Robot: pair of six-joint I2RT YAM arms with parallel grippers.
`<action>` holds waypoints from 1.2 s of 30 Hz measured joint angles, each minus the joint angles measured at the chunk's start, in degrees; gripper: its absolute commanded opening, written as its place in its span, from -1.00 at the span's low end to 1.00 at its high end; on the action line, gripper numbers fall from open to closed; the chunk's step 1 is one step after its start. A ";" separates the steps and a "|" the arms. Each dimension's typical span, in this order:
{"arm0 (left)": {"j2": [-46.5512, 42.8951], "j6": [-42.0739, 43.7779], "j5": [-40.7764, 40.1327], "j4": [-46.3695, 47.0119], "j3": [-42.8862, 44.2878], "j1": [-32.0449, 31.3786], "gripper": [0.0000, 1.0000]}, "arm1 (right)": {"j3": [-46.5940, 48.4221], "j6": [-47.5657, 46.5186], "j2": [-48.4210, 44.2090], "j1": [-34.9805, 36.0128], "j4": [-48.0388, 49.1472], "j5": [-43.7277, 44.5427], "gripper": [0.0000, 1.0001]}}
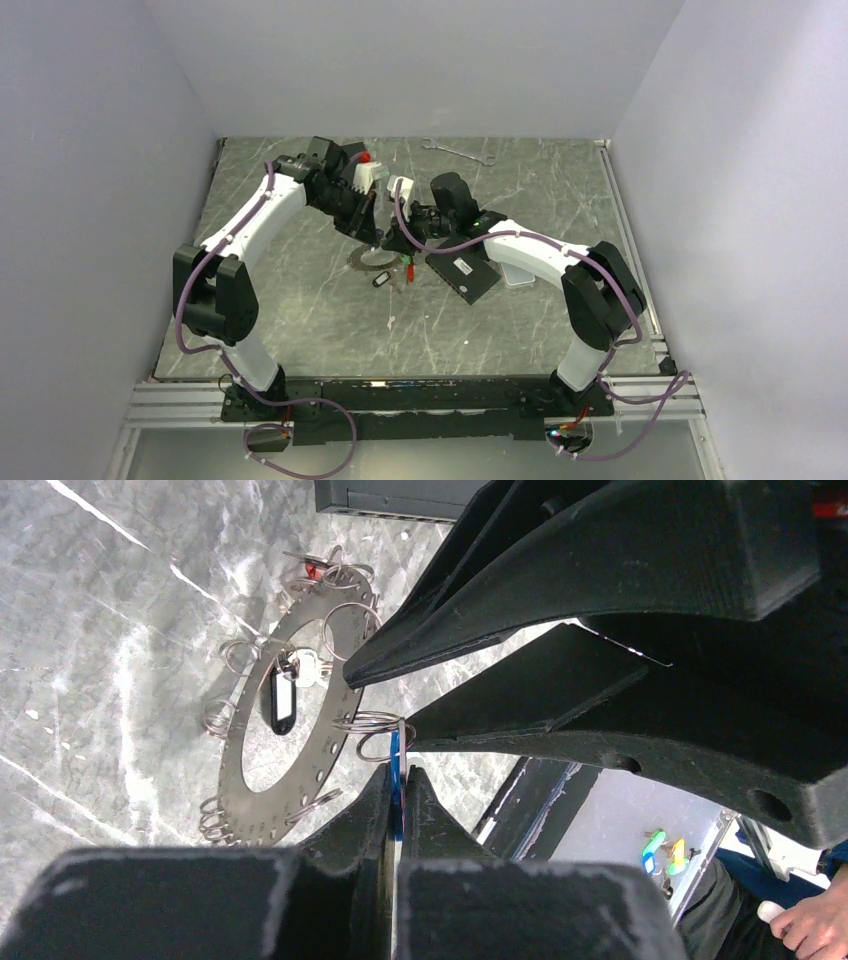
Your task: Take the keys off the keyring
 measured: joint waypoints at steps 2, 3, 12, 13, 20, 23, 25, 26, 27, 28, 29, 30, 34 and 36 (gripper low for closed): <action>0.00 0.07 0.00 -0.07 0.00 -0.13 -1.00 | 0.02 0.24 0.00 0.00 0.00 0.02 -0.33; 0.00 0.13 -0.02 -0.15 0.00 -0.20 -1.00 | 0.09 0.31 0.00 0.00 -0.07 0.02 -0.34; 0.00 0.22 -0.07 -0.42 0.00 -0.55 -1.00 | 0.72 0.85 0.00 0.00 -0.35 0.02 -0.89; 0.00 0.20 -0.07 -0.46 0.00 -0.55 -1.00 | 0.72 0.94 0.00 0.00 -0.33 0.04 -1.00; 0.00 -0.31 -0.26 -0.39 0.00 0.07 -1.00 | 0.72 1.25 0.00 -0.07 -0.31 0.11 -1.00; 0.00 -1.20 -0.31 -0.02 0.00 1.38 -1.00 | 0.72 1.22 0.00 -0.11 0.39 0.11 -1.00; 0.00 -2.10 -0.37 0.15 0.00 2.80 -1.00 | 0.72 1.20 0.00 -0.07 1.29 0.24 -1.00; 0.00 -2.45 -0.50 0.31 0.00 3.52 -1.00 | 0.72 1.20 0.00 -0.07 1.90 0.28 -1.00; 0.00 -3.04 -0.57 0.42 0.00 4.07 -1.00 | 0.72 1.18 0.00 -0.09 2.58 0.39 -1.00; 0.00 -3.45 -0.72 0.50 0.00 4.44 -1.00 | 0.72 1.16 0.00 -0.09 2.95 0.50 -1.00; 0.00 -3.61 -0.81 0.59 0.00 4.57 -1.00 | 0.72 1.14 0.00 -0.09 3.30 0.55 -1.00; 0.00 -3.74 -0.87 0.74 0.00 4.66 -1.00 | 0.72 1.11 0.00 -0.09 3.43 0.57 -1.00; 0.00 -3.69 -0.50 0.90 0.00 4.66 -1.00 | 0.63 0.92 0.00 -0.09 3.61 0.57 -1.00; 0.00 -3.50 -0.22 0.92 -0.02 4.55 -1.00 | 0.61 0.87 0.00 -0.11 3.56 0.55 -0.86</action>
